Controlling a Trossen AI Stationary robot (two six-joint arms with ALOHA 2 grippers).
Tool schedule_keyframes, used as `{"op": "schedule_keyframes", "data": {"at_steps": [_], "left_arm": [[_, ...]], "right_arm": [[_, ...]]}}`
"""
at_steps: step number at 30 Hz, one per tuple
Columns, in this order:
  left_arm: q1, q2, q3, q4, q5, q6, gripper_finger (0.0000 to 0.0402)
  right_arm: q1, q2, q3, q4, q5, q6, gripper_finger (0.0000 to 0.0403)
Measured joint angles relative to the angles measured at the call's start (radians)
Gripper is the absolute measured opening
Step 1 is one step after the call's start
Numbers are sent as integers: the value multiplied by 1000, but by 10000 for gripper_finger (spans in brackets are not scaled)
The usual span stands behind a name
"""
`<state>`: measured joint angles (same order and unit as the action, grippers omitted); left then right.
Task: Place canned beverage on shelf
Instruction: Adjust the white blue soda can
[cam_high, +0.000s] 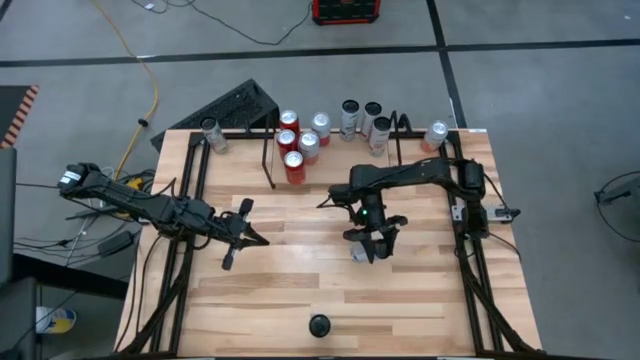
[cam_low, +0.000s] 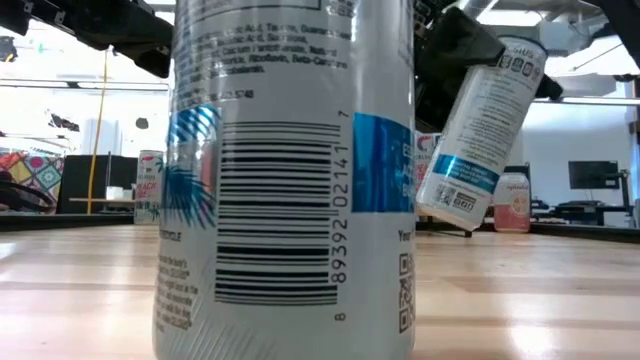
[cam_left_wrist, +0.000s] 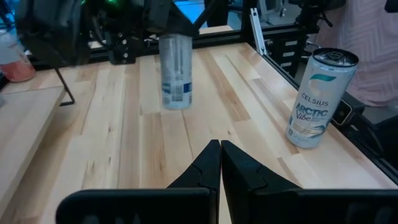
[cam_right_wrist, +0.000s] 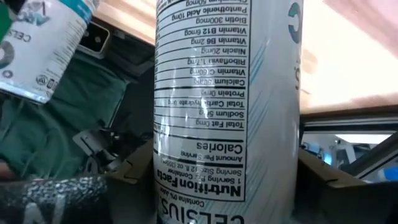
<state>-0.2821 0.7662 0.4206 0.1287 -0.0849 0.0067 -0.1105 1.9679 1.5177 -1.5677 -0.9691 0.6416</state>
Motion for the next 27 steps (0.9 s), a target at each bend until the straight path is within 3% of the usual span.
{"op": "schedule_keyframes", "data": {"at_steps": [20,27], "left_arm": [[0,0,0,0,37,27,0],[0,0,0,0,37,45,0]], "right_arm": [[-2,-2,1,9,57,63,305],[-3,-2,28,5,104,7,328]]}}
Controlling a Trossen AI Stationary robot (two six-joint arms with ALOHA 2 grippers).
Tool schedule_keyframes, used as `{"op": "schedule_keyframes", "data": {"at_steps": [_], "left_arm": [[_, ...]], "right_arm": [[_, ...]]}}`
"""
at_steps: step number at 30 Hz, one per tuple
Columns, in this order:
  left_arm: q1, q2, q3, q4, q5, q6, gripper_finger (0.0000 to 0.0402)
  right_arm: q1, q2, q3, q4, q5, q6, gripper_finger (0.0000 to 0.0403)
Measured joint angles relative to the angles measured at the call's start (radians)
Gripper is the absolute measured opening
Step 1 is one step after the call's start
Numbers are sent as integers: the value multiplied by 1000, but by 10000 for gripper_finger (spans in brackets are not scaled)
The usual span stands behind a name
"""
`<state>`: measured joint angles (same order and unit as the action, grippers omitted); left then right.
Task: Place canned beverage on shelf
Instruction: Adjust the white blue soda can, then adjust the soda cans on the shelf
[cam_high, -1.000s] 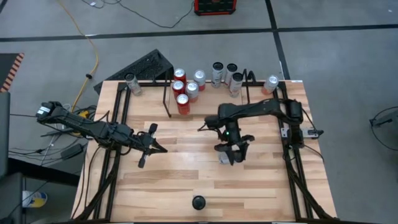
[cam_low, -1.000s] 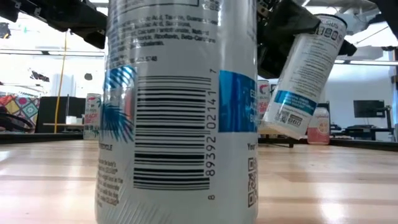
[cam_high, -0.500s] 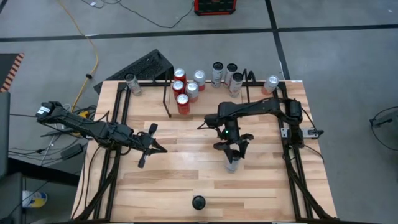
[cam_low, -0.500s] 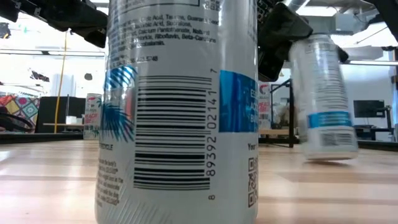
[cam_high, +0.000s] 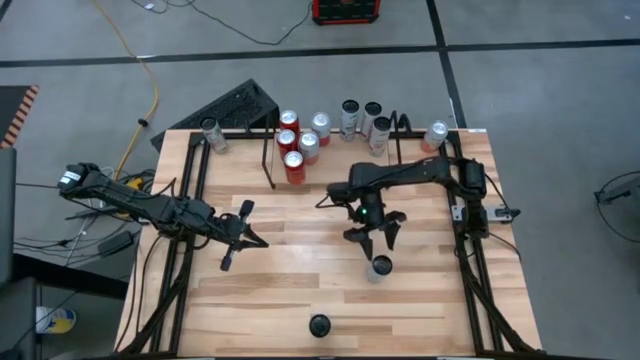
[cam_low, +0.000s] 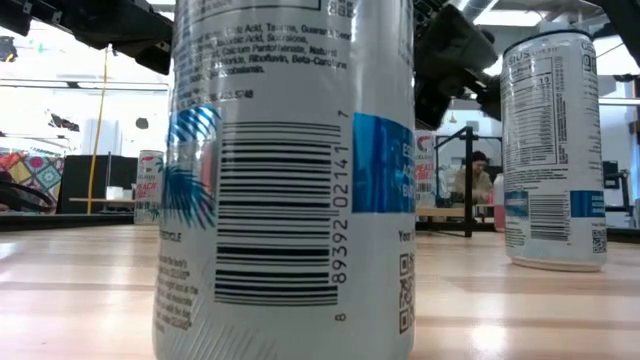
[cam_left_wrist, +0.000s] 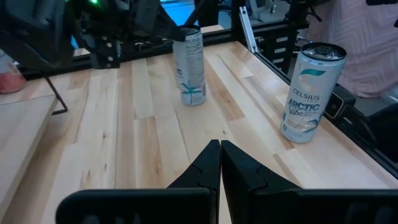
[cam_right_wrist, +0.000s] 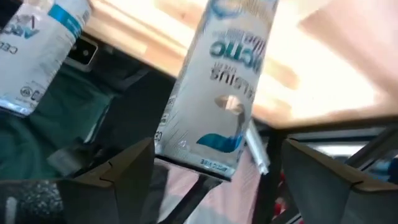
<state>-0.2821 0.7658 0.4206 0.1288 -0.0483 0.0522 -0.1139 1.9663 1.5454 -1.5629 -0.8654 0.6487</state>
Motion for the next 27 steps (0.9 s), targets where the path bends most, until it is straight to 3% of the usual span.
{"op": "schedule_keyframes", "data": {"at_steps": [7,11,17,23,27], "left_arm": [[0,0,0,0,0,-3,0],[0,0,0,-1,0,-21,0],[0,0,0,-8,-1,-47,0],[0,0,0,-7,-45,-74,0],[0,0,0,-1,-116,-102,0]], "right_arm": [[-21,-12,136,-4,150,-71,319],[-7,-60,238,1,309,-73,315],[191,-211,301,33,737,1,315],[462,-327,247,153,1011,200,315],[608,-343,213,161,1368,269,314]]}}
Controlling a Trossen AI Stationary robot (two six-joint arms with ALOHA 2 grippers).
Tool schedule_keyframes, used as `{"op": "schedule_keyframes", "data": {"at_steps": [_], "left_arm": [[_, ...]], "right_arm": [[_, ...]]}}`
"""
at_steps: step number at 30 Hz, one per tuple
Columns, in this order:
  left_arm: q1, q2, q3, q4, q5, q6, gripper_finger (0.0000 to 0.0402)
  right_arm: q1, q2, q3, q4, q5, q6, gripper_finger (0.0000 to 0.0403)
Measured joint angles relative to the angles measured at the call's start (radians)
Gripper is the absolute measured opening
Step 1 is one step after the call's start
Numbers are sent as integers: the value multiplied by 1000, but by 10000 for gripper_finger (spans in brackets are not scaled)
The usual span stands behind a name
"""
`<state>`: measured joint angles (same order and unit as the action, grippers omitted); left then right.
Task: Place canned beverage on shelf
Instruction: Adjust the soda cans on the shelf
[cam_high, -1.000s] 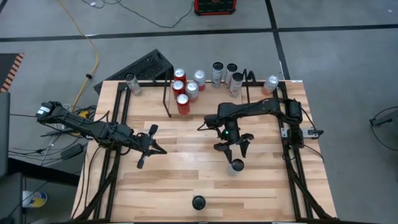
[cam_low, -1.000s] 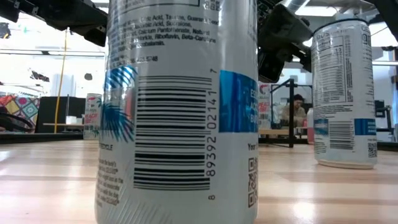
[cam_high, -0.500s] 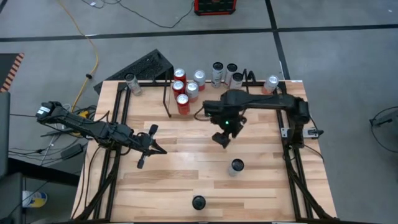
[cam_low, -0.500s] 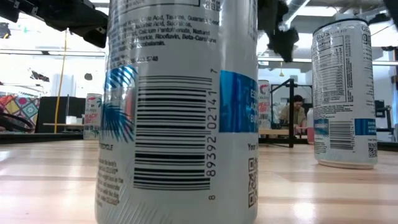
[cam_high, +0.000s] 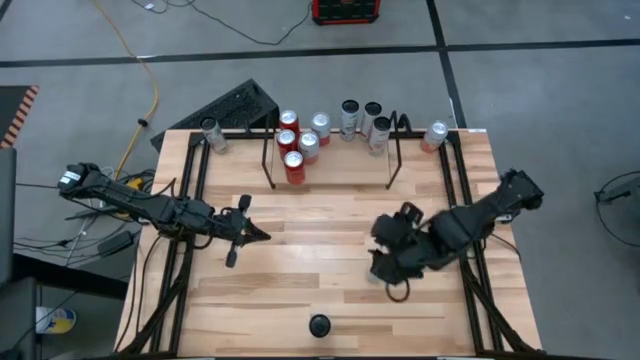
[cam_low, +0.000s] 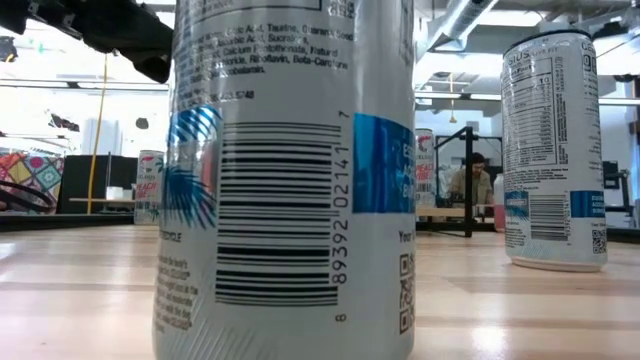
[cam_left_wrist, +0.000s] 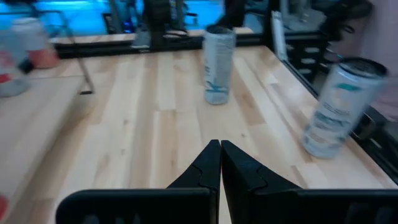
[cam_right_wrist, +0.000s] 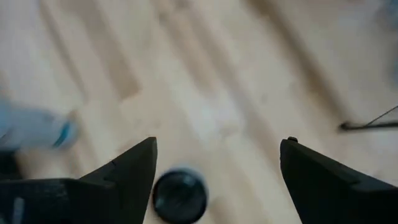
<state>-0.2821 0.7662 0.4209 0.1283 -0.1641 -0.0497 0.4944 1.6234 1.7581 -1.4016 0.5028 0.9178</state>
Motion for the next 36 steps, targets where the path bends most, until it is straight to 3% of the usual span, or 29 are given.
{"op": "schedule_keyframes", "data": {"at_steps": [6,12,14,18,23,29,36], "left_arm": [[0,0,0,22,-105,-34,0],[4,0,0,21,-200,-63,0],[3,0,0,20,-198,-80,0],[2,0,0,12,-184,-97,0],[2,0,0,8,-184,-105,0],[2,0,0,-30,-194,-92,0],[2,0,0,-32,-329,-35,0]], "right_arm": [[-20,-69,-66,47,252,-33,289],[-253,-153,-86,178,278,-282,269],[-377,-176,-86,256,207,-379,266],[-650,-183,-86,466,-74,-528,265],[-936,-116,-86,614,-301,-580,265],[-1126,36,-28,589,-377,-629,265],[-1222,221,177,519,-398,-659,265]]}}
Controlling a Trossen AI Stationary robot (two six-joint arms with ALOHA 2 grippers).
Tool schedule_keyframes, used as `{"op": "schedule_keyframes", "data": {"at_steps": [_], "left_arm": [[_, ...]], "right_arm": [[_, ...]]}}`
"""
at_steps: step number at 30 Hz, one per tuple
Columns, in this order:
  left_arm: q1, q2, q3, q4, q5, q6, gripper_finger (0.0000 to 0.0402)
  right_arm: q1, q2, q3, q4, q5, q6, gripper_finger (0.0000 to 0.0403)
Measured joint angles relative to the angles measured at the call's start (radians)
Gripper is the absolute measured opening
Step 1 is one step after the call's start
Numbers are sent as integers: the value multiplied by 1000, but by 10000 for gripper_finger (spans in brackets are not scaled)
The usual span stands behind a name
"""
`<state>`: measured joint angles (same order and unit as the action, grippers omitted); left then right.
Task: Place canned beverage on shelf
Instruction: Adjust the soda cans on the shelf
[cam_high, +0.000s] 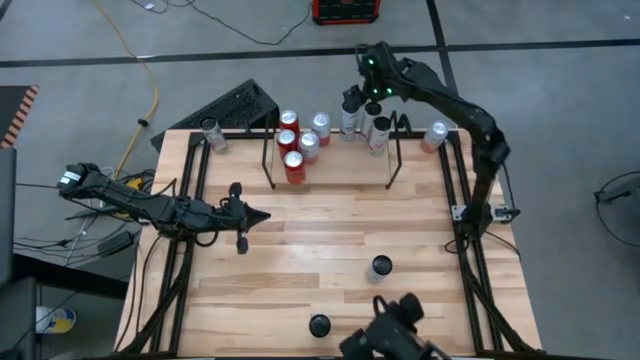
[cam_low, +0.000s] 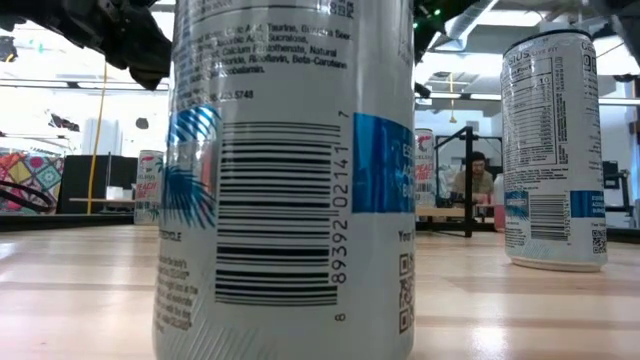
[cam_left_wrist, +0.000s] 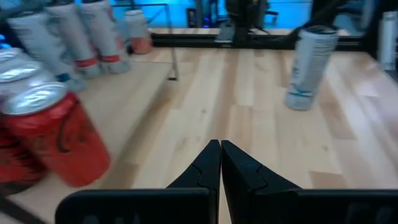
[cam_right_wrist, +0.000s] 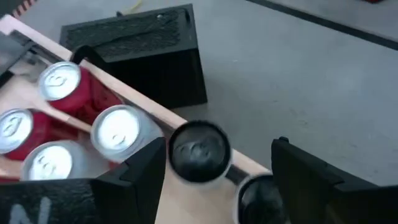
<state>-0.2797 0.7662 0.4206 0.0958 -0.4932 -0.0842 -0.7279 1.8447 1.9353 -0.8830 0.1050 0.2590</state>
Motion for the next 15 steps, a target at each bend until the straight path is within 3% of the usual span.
{"op": "schedule_keyframes", "data": {"at_steps": [5,15], "left_arm": [[4,0,0,0,-44,22,0],[27,0,0,-5,-8,19,0]], "right_arm": [[-9,124,162,-76,-6,-35,265],[-8,291,358,-234,-16,-61,265]]}}
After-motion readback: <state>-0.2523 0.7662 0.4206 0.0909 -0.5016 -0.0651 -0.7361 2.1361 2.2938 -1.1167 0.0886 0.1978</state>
